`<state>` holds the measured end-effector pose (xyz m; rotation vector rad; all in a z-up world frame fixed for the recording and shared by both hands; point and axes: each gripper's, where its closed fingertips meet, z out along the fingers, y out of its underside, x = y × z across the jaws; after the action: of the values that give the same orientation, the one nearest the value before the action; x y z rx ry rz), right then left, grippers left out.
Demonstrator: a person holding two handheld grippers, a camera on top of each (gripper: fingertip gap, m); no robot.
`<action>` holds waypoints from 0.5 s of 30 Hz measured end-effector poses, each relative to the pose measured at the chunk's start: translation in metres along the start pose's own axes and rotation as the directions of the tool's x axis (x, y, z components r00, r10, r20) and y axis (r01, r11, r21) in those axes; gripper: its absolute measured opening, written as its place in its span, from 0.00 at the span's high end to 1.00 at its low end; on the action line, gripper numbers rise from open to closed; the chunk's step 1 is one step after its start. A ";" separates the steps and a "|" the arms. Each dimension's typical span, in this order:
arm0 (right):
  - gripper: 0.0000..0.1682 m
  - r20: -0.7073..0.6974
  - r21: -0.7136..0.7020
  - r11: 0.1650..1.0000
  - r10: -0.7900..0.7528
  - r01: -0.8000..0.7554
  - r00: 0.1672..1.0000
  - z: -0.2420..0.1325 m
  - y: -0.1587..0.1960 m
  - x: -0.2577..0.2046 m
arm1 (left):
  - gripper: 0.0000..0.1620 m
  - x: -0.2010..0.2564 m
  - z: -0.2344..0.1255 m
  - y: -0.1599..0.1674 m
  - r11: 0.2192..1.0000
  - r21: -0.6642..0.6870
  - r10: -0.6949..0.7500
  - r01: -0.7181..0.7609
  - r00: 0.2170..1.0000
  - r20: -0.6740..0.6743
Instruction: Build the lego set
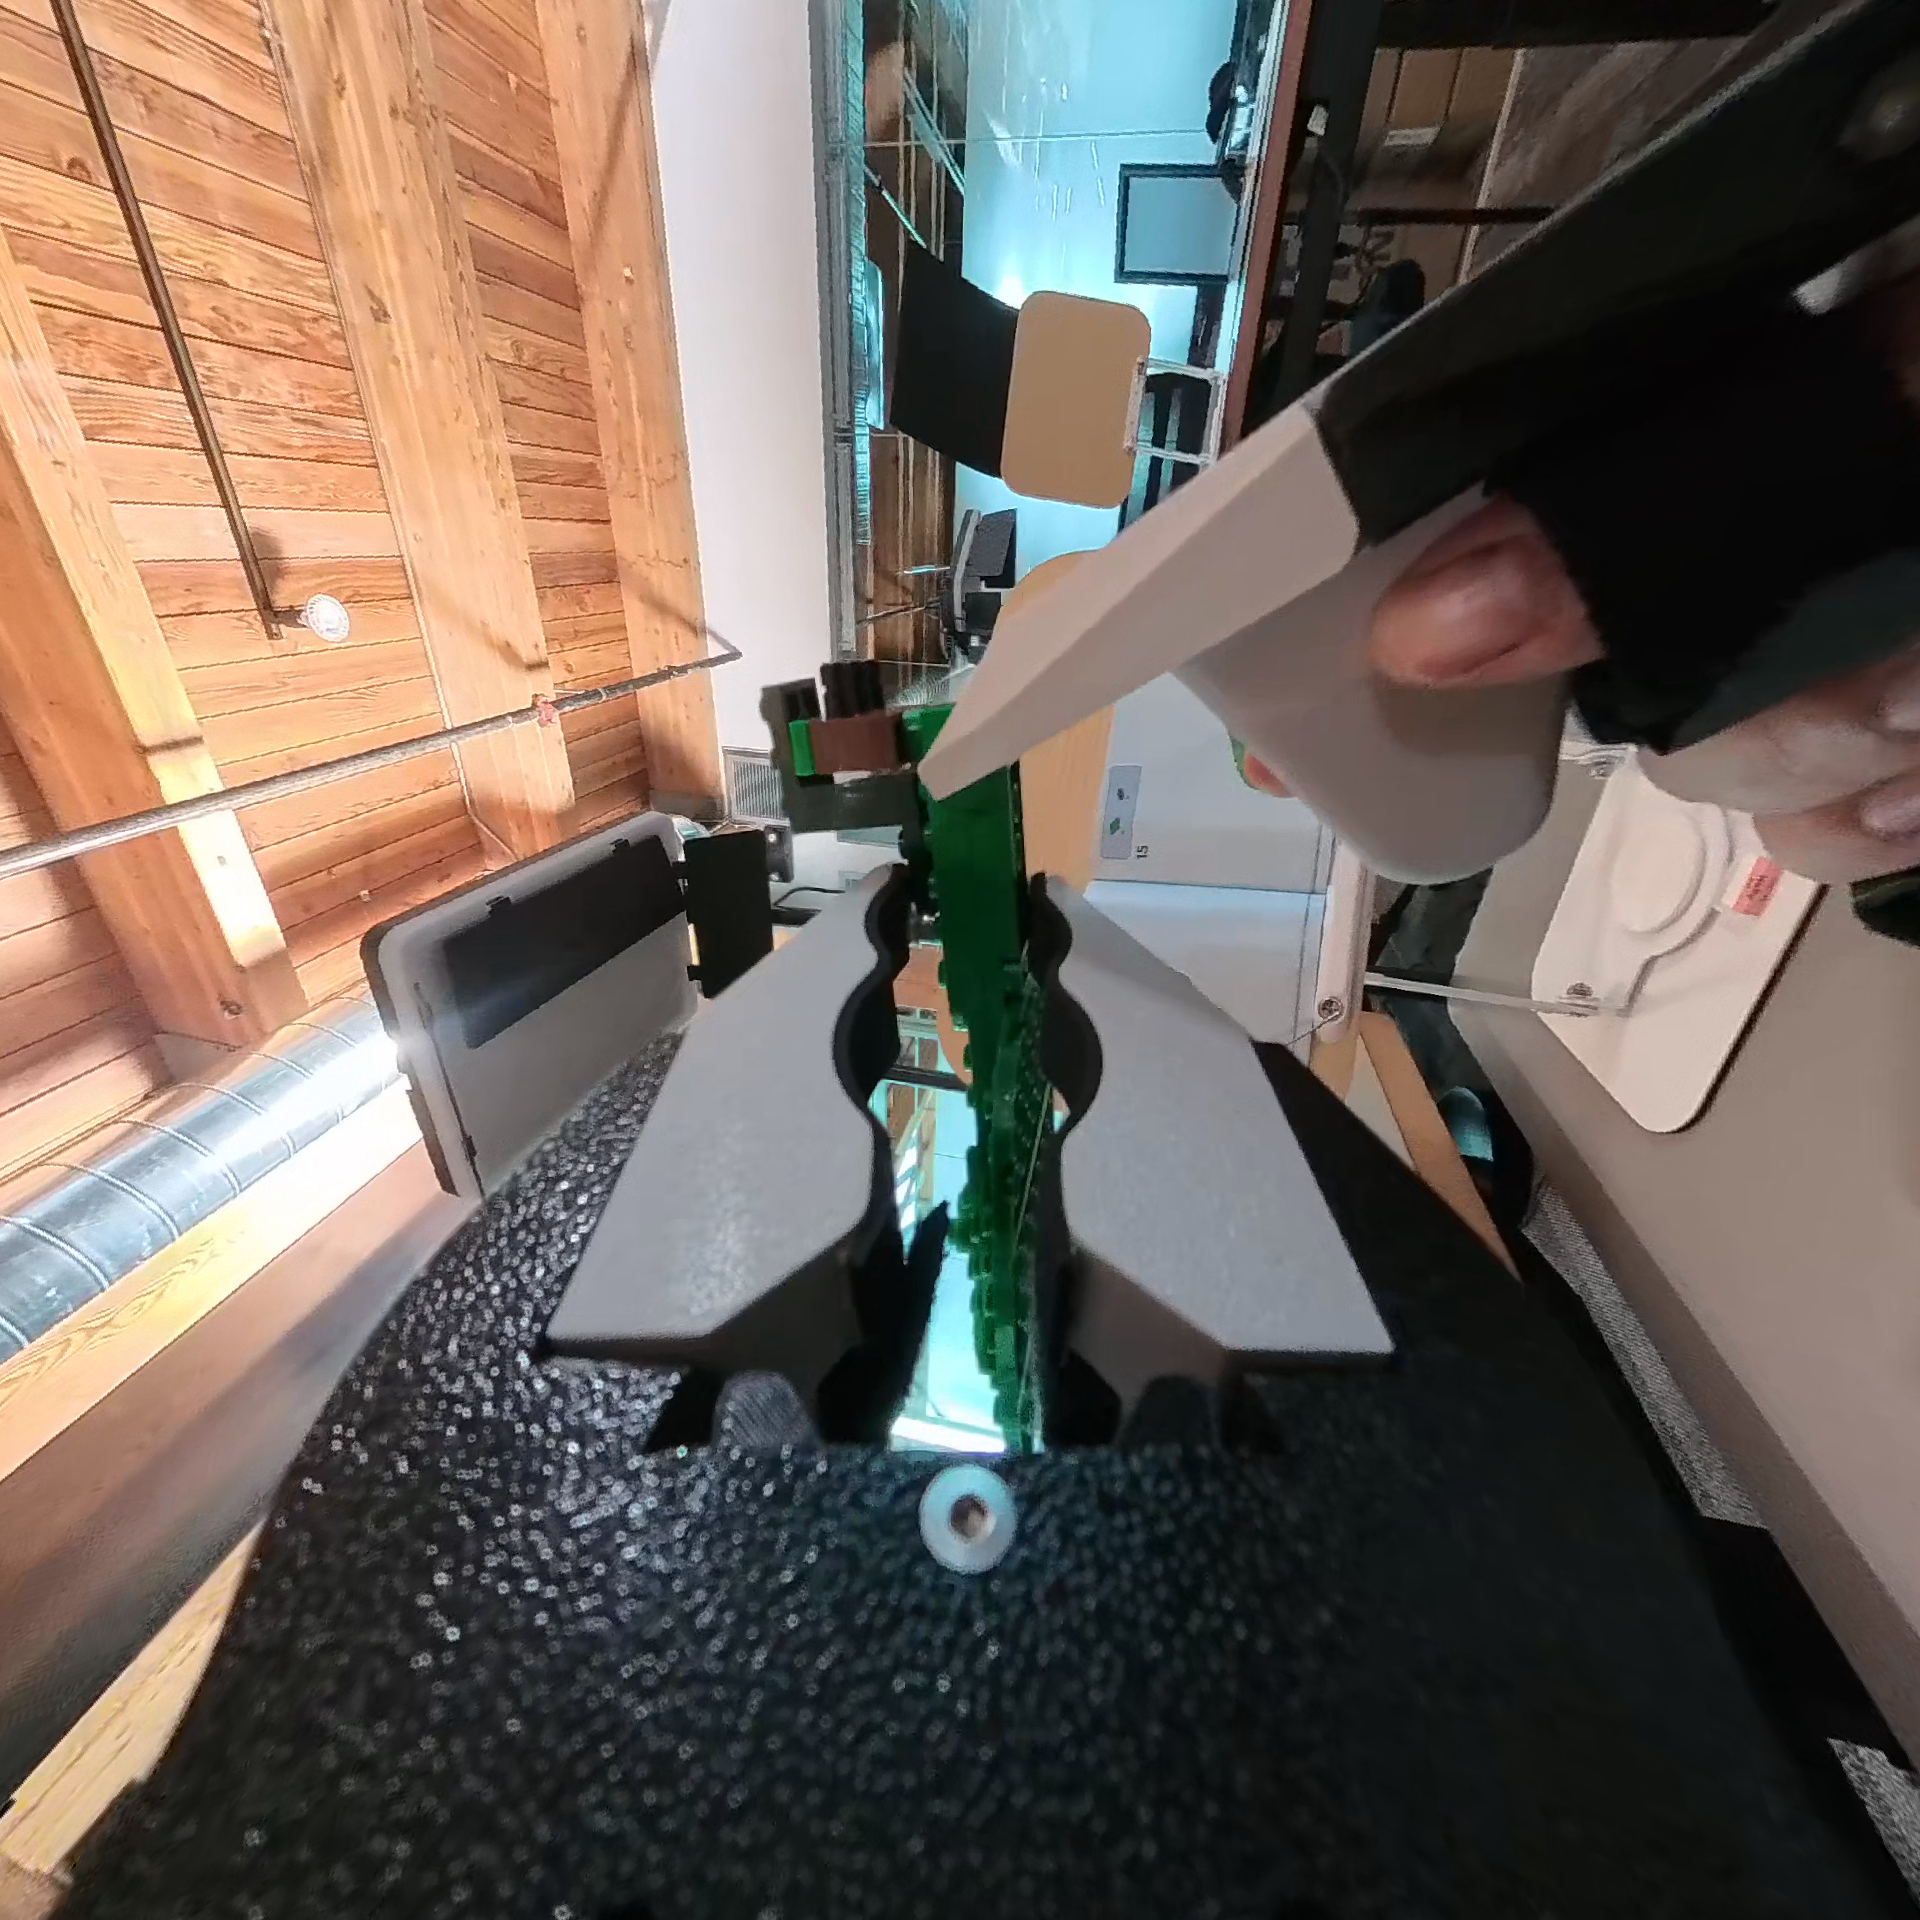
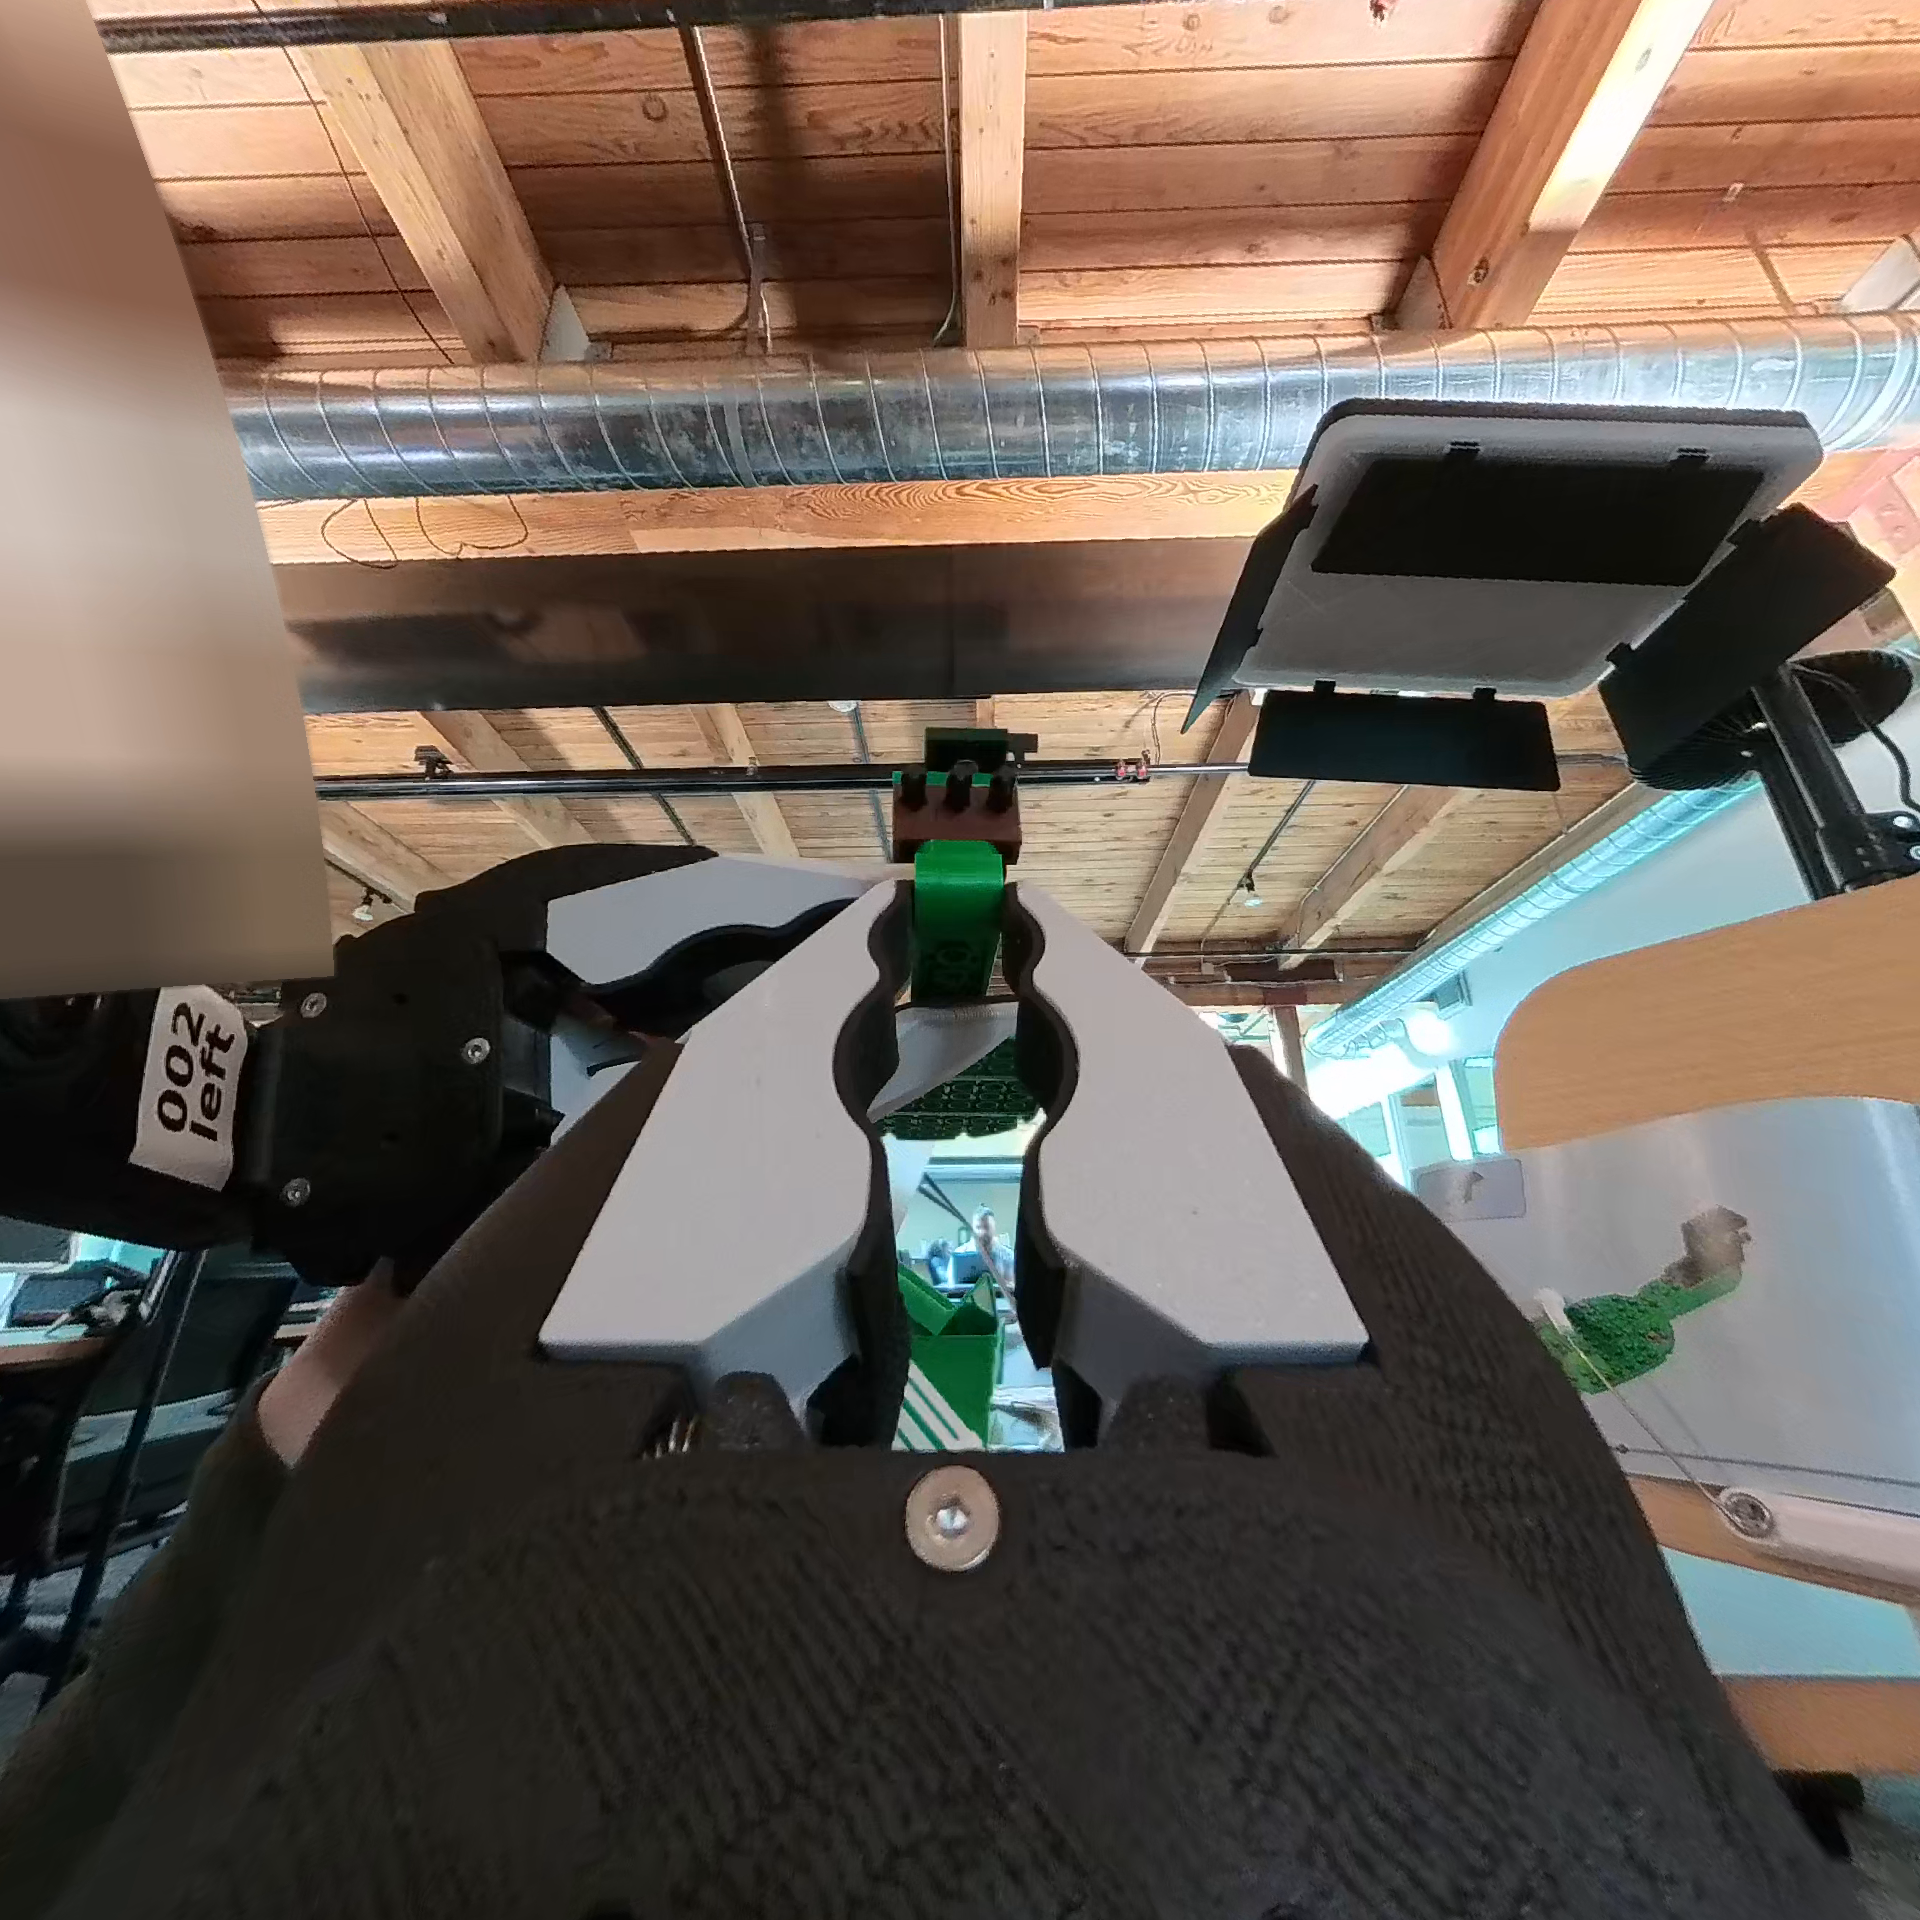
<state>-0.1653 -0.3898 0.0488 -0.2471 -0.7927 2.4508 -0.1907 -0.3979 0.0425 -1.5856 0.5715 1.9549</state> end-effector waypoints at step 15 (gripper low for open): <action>0.91 0.028 0.016 0.999 0.038 -0.038 0.999 0.001 -0.004 -0.003 | 0.87 -0.002 -0.003 -0.004 0.998 0.028 0.057 -0.057 0.998 0.024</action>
<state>-0.1610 -0.3893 0.0515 -0.2240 -0.7857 2.5004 -0.1854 -0.3975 0.0434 -1.5426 0.6393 1.9952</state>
